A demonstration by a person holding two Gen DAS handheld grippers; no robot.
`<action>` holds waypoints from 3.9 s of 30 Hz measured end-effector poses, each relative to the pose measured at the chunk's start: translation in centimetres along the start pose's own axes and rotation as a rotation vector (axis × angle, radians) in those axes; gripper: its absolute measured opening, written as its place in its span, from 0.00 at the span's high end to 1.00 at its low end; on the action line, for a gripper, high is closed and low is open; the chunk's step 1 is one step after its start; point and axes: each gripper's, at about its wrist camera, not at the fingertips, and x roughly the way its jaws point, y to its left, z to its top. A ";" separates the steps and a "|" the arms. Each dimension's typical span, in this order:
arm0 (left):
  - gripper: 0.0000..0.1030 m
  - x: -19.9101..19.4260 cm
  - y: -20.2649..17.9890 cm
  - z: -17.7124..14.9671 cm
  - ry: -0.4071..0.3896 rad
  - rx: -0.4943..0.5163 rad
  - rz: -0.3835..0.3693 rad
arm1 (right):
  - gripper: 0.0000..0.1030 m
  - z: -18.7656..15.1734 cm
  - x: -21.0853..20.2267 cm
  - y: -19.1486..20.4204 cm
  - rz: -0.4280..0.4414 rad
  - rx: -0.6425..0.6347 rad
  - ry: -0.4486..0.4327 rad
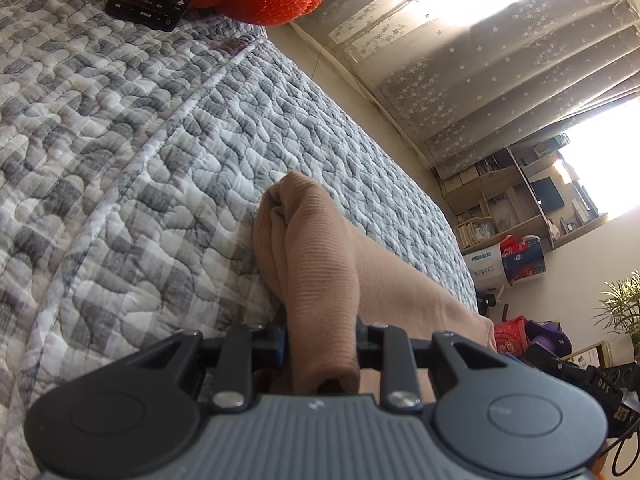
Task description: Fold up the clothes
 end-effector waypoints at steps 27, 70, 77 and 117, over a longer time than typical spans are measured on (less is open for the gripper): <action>0.75 -0.2 -0.4 0.0 -0.003 0.018 0.010 | 0.51 0.2 1.9 -1.0 -0.025 0.025 0.067; 0.77 -2.5 -1.4 -0.7 -0.048 -0.022 -0.030 | 0.74 0.6 -2.2 -5.2 -0.158 0.026 -0.018; 0.78 -4.8 -1.7 -0.7 -0.074 -0.037 -0.003 | 0.75 1.1 -1.7 -3.7 -0.127 0.011 -0.012; 0.79 -11.6 2.7 -4.2 -0.215 -0.075 0.023 | 0.74 0.6 2.8 1.7 -0.145 -0.071 0.041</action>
